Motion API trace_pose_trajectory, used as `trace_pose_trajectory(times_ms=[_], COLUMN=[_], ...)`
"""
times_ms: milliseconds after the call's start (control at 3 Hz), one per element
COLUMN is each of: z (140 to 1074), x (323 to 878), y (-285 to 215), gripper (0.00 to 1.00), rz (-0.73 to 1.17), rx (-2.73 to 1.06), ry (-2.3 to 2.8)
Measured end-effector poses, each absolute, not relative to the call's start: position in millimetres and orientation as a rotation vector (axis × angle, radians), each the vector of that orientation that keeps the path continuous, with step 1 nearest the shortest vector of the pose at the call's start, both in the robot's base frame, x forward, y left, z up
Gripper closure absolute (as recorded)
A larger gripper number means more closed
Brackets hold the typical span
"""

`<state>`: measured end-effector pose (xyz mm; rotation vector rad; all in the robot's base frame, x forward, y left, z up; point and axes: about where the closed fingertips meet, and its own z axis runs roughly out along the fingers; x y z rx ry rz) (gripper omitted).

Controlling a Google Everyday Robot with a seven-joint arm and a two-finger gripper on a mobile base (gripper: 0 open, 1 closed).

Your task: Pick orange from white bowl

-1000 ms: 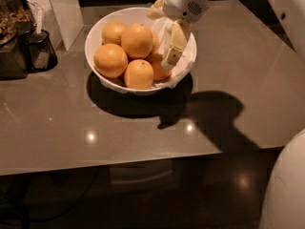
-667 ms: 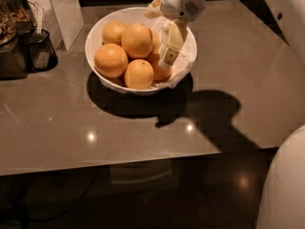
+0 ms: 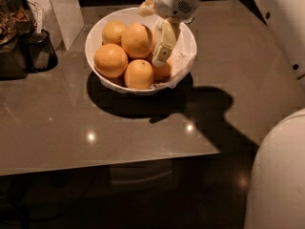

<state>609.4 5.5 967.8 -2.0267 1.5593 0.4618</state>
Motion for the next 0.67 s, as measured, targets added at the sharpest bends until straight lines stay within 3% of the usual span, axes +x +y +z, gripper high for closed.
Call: trace_pose_trajectory(times_ms=[333, 667], z=[967.8, 967.8], x=[609.4, 609.5], y=[5.5, 5.6], gripper=[0.20, 0.26], rz=[0.462, 0.462], rx=[-2.027, -2.026], ry=[1.559, 1.559])
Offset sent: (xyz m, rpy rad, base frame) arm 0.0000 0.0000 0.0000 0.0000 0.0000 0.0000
